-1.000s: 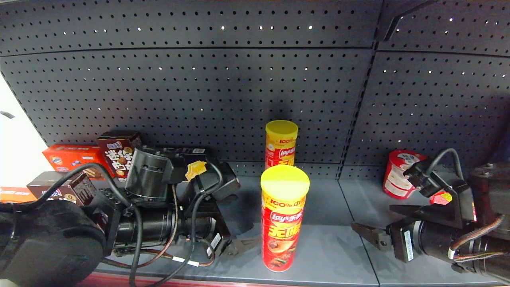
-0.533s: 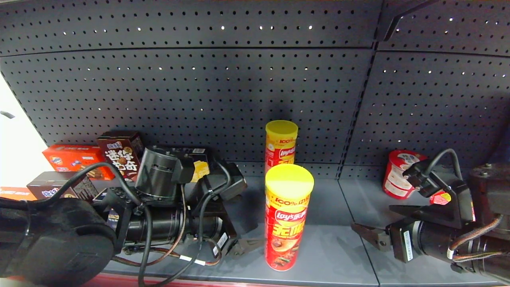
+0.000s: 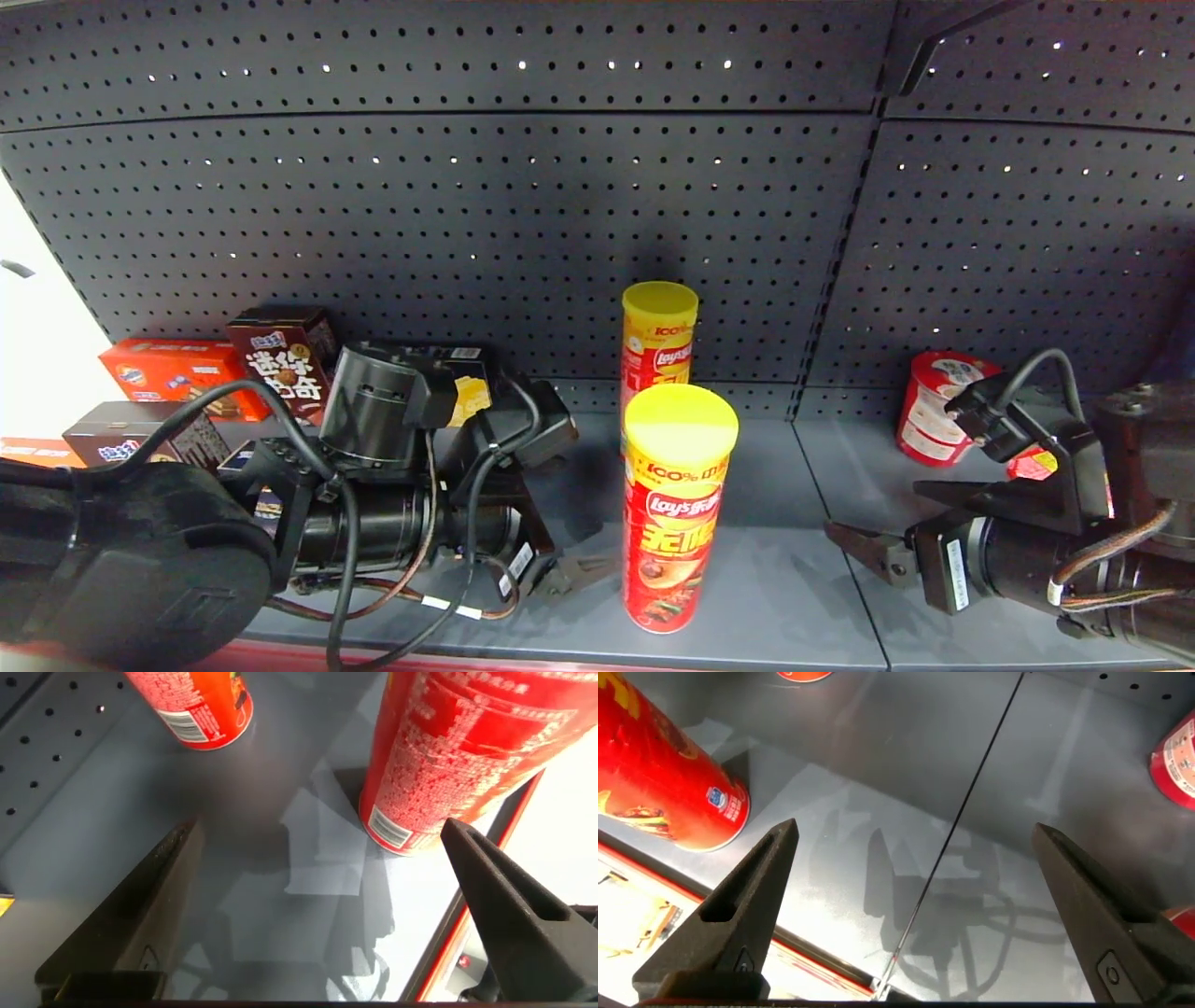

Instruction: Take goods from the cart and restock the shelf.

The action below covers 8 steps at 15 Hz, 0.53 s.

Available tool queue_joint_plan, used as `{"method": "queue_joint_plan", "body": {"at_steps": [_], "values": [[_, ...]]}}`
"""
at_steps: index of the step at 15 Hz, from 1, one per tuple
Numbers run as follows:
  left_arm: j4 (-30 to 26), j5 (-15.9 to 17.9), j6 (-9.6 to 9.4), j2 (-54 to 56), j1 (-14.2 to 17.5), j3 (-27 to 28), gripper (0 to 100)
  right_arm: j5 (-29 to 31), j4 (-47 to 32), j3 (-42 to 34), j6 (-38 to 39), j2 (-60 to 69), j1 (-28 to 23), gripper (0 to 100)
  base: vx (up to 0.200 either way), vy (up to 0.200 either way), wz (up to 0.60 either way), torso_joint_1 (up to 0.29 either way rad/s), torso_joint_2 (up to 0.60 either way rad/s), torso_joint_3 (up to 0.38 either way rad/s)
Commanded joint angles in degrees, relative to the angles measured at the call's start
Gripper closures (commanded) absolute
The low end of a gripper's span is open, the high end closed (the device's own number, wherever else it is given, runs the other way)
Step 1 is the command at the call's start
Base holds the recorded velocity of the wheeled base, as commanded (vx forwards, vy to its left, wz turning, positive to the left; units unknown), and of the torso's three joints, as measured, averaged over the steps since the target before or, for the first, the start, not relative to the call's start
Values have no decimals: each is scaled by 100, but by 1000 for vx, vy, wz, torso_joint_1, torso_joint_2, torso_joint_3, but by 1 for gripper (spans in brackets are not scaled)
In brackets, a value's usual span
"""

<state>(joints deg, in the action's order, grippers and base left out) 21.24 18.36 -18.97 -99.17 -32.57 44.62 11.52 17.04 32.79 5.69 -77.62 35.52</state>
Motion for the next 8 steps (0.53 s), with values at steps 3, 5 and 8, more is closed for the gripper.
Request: {"method": "queue_joint_plan", "body": {"at_steps": [3,5,8], "values": [[3,-122,25,759,146,21,0,17,89,87,-7,150,-28,0,0,0,0,0,0,0],[3,-166,95,1277,454,12,0,8,212,61,-16,616,-107,0,0,0,0,0,0,0],[12,-210,578,2130,955,-225,0,17,177,-317,-16,1574,-371,0,0,0,0,0,0,0]]}}
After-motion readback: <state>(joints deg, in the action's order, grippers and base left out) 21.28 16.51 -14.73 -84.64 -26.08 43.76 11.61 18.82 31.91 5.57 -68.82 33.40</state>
